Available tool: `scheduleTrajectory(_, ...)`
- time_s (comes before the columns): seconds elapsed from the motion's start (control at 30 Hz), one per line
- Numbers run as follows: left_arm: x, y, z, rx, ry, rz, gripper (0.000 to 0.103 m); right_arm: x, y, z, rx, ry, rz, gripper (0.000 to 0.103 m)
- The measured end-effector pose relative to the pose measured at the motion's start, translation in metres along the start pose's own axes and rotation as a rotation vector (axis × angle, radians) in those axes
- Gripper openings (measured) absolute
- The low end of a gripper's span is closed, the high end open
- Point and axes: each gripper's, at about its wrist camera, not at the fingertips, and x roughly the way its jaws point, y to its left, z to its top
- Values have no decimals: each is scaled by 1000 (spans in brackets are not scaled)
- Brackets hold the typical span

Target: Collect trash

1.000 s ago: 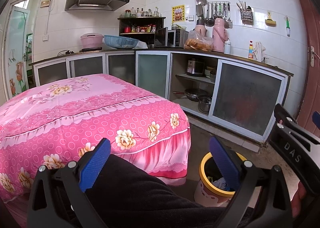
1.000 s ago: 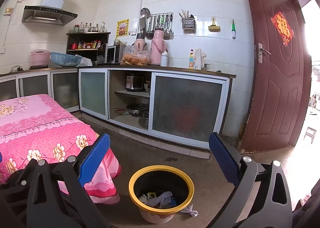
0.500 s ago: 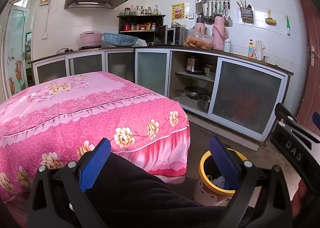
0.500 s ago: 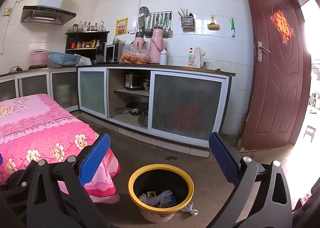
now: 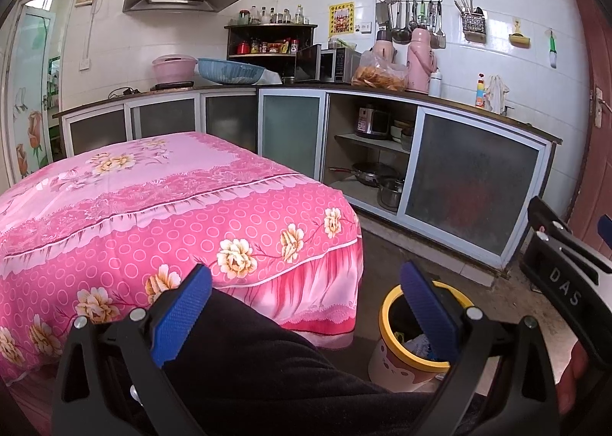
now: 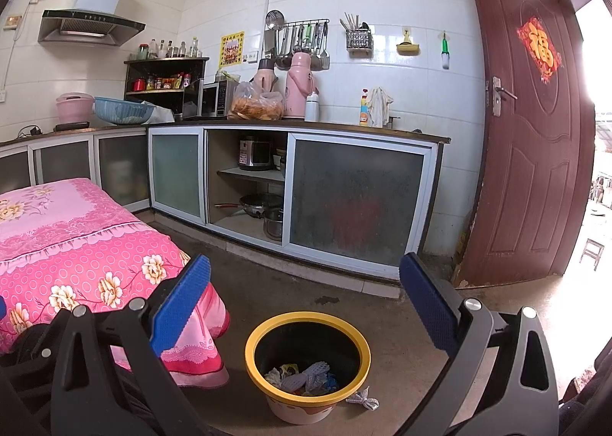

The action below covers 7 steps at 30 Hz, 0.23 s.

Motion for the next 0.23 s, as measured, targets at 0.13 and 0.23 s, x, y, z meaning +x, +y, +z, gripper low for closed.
scheduleTrajectory(0.13, 1, 0, -1, -1, 8, 3, 95, 0, 0, 0, 1, 2, -1, 95)
scheduleTrajectory(0.23, 2, 0, -1, -1, 9, 2, 95, 1, 1, -2, 1, 6, -2, 95)
